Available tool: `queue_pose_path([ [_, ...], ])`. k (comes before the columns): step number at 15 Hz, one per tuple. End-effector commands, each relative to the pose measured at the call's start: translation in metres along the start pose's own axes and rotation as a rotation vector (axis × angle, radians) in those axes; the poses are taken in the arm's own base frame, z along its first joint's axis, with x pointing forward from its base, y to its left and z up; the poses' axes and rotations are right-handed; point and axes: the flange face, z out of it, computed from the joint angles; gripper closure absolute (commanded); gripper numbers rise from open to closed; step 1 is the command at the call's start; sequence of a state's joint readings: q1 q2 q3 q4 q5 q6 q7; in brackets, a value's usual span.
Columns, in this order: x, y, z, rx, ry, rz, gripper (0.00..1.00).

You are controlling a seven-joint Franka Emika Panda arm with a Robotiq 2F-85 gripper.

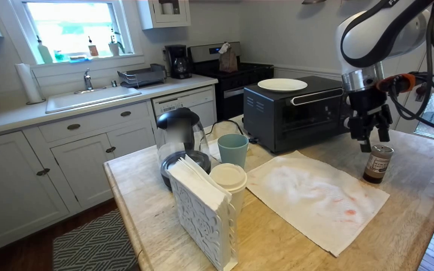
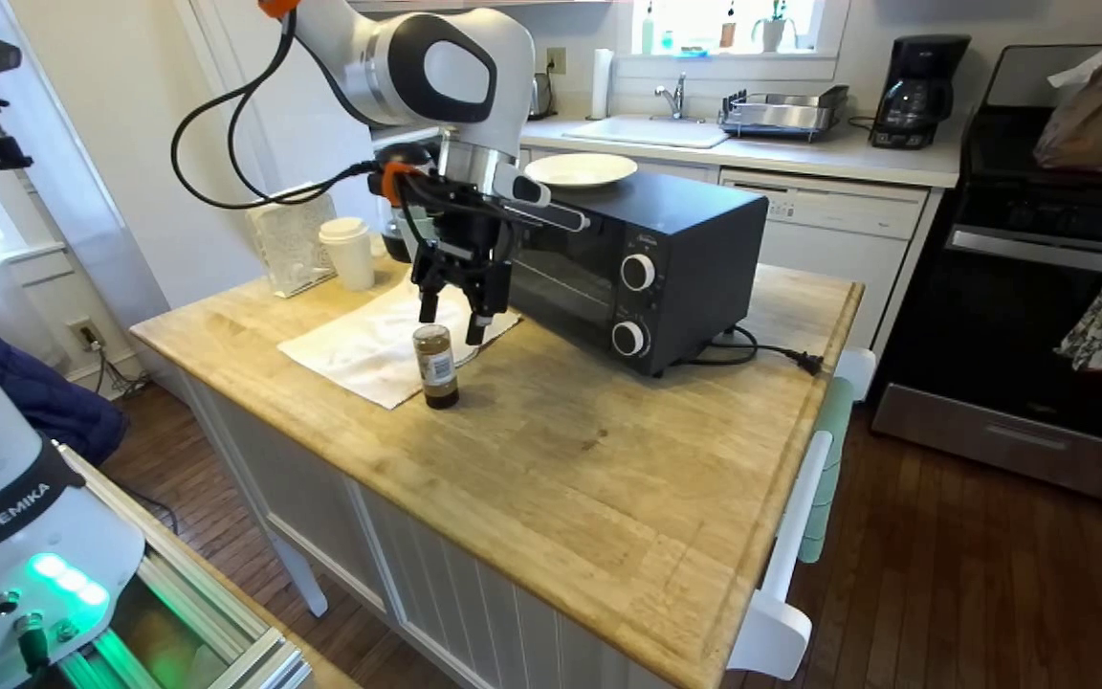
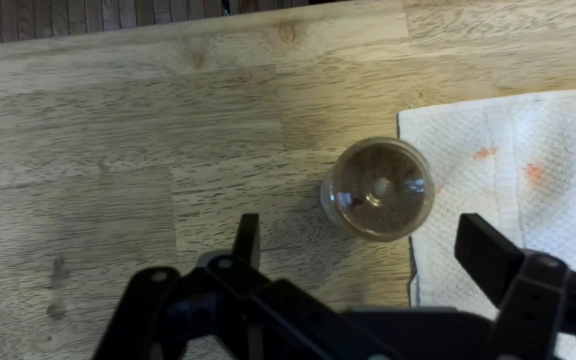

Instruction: Pick up the spice bottle and put it on the white towel, pick up the spice bottle and put it on the kitchen counter the right way up

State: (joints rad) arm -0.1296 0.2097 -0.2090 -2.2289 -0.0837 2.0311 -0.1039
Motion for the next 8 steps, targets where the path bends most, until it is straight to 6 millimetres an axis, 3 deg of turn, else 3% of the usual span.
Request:
queue_pose_path([
  [1,0.013,-0.004,0.006,0.016,-0.024,-0.024,0.00],
  [8,0.020,-0.001,0.029,0.021,-0.181,-0.030,0.00],
])
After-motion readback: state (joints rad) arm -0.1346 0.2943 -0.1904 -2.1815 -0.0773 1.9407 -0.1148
